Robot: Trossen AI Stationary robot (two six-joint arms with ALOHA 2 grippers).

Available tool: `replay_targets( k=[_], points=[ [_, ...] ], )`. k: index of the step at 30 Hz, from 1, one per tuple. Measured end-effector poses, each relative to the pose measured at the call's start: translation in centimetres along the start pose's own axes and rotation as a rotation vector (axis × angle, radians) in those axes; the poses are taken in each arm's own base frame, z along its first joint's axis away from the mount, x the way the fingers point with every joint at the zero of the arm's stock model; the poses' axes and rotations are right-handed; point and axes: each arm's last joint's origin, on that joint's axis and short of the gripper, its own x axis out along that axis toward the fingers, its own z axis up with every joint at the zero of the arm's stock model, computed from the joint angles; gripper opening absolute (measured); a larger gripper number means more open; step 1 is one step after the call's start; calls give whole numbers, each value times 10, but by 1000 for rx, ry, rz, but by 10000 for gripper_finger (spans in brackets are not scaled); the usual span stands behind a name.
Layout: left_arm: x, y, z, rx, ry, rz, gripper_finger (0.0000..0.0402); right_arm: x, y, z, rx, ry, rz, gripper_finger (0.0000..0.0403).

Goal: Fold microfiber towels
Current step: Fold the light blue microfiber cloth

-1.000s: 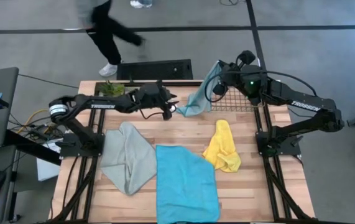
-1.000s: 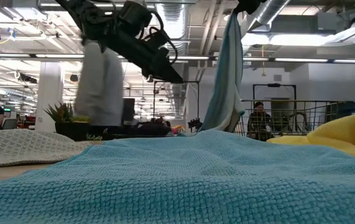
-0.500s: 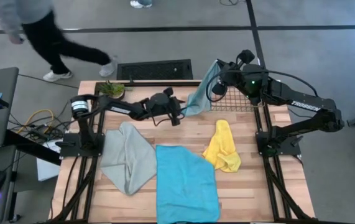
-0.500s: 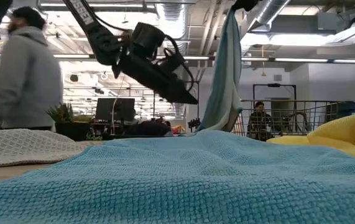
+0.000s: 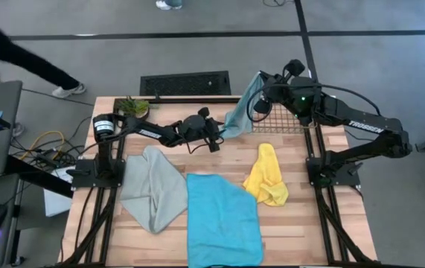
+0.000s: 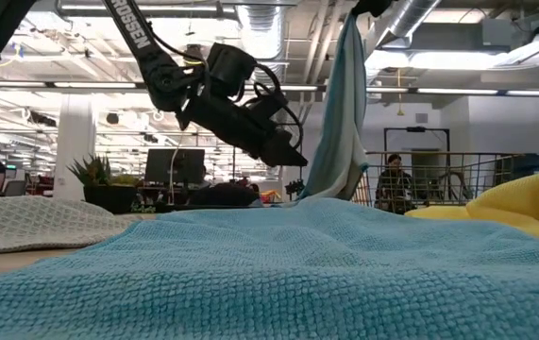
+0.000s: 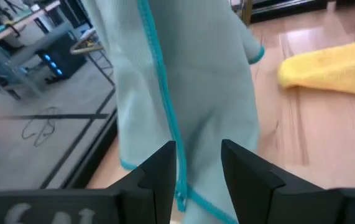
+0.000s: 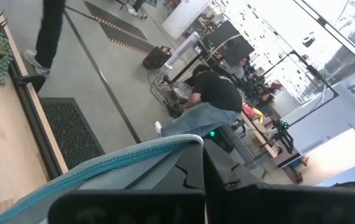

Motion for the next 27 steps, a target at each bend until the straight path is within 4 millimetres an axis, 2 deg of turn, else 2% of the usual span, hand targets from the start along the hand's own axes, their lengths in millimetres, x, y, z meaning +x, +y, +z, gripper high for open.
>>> replay_targets(
  k=[11,18,22,27],
  points=[
    [5,-1,-12,-49,29,14,121,0,-1,1,11,-12,-10,7],
    [31,-6,-14,-36,29,28,121,0,-2,3,16,-37,-1,7],
    [41,-10,-5,-22,25,63,121,0,-2,3,16,-39,1,7],
    [40,-17,-2,-10,54,153,121,0,-2,3,15,-38,0,7]
  ],
)
